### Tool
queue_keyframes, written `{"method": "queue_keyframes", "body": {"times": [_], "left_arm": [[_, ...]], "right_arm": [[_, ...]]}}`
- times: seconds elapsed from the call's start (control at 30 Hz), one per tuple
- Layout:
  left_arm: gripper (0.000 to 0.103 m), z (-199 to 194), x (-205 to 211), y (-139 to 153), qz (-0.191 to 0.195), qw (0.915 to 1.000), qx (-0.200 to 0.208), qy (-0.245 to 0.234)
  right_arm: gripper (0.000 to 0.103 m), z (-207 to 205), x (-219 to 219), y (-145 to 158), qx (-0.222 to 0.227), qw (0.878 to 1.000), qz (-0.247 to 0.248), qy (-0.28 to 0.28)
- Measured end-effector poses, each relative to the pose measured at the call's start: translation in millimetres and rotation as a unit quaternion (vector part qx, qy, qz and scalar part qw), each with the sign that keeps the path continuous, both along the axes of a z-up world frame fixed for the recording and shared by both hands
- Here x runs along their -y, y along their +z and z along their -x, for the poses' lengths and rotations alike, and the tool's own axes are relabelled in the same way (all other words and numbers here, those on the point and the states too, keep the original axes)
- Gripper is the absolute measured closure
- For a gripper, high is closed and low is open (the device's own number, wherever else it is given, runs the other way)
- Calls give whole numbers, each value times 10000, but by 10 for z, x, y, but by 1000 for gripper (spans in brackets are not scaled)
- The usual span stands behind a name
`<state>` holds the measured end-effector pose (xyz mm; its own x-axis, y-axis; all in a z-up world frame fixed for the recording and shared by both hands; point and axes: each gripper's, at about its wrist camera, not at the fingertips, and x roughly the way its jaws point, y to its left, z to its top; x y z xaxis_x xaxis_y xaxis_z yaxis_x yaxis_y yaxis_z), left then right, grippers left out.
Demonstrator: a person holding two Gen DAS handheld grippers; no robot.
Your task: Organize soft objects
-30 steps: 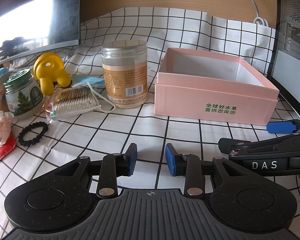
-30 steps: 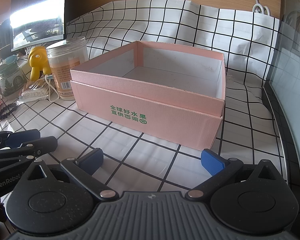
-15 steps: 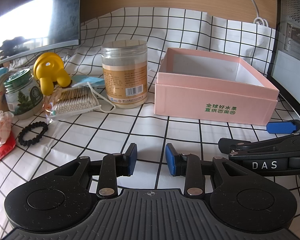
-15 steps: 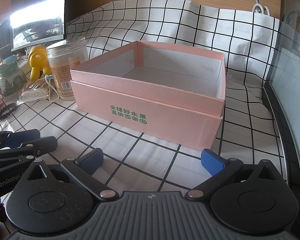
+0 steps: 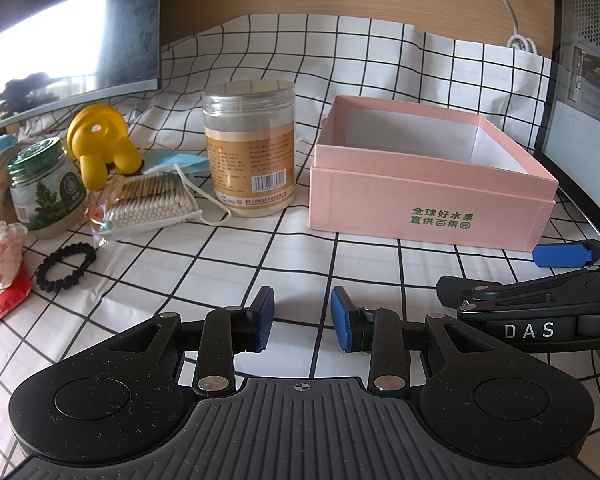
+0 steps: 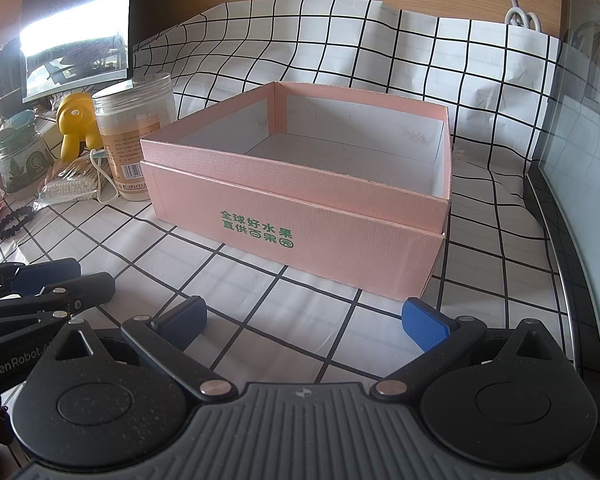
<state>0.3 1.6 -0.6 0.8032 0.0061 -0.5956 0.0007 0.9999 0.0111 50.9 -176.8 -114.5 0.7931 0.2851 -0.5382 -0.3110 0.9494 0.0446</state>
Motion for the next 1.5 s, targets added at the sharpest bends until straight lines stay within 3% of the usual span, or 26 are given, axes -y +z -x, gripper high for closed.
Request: {"method": "queue_keyframes", "body": {"times": [1.2,1.3,1.5], "left_arm": [[68,2,0,4,35,10000,2,-1],[68,10,-78,7,329,9995,26,-12],[69,-47,-549,201,1288,9912,-181,-229]], "right_arm": [[0,0,-16,-8,-31,9999,-53,-79],[0,-86,-62,124,-674,9975,200,119],[0,-245,-168,237,-1464,9882,387,-229]]}}
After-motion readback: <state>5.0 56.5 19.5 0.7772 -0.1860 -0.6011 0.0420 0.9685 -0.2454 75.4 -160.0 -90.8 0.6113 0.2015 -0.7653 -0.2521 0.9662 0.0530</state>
